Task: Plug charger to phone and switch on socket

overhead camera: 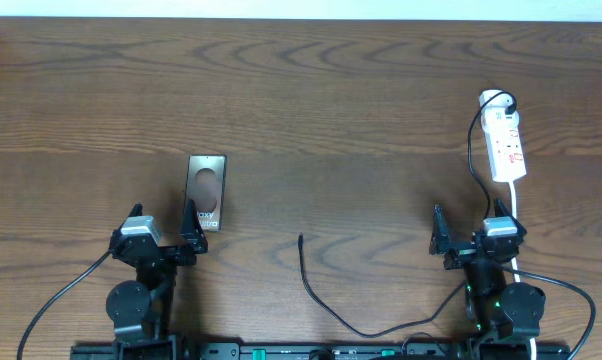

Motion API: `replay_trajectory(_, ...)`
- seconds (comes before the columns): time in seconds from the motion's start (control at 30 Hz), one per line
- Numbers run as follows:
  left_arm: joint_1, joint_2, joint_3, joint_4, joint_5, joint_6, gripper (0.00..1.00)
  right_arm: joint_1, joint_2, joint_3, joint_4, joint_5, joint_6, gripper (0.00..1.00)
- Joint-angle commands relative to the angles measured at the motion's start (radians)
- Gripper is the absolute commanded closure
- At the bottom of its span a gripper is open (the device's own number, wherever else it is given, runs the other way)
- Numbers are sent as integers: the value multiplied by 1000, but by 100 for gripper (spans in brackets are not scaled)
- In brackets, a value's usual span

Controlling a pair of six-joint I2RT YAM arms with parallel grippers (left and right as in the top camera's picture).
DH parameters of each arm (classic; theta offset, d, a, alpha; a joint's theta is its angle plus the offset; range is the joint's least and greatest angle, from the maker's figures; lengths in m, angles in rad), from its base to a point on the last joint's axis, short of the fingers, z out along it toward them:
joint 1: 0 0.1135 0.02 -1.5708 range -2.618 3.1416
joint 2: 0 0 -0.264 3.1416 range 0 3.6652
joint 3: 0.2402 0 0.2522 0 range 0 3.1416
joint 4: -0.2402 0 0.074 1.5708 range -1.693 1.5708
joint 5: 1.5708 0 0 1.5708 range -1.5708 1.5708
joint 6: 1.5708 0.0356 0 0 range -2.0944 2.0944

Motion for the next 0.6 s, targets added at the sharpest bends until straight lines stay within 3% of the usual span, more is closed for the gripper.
replay_trajectory(0.0,6,-6,-13,-40,17,-8,7,5,-6,-2,-5,11,-13,1)
replay_trajectory(0.57,6,-6,-5,-34,48,-8,7,5,-6,-2,-5,11,-13,1)
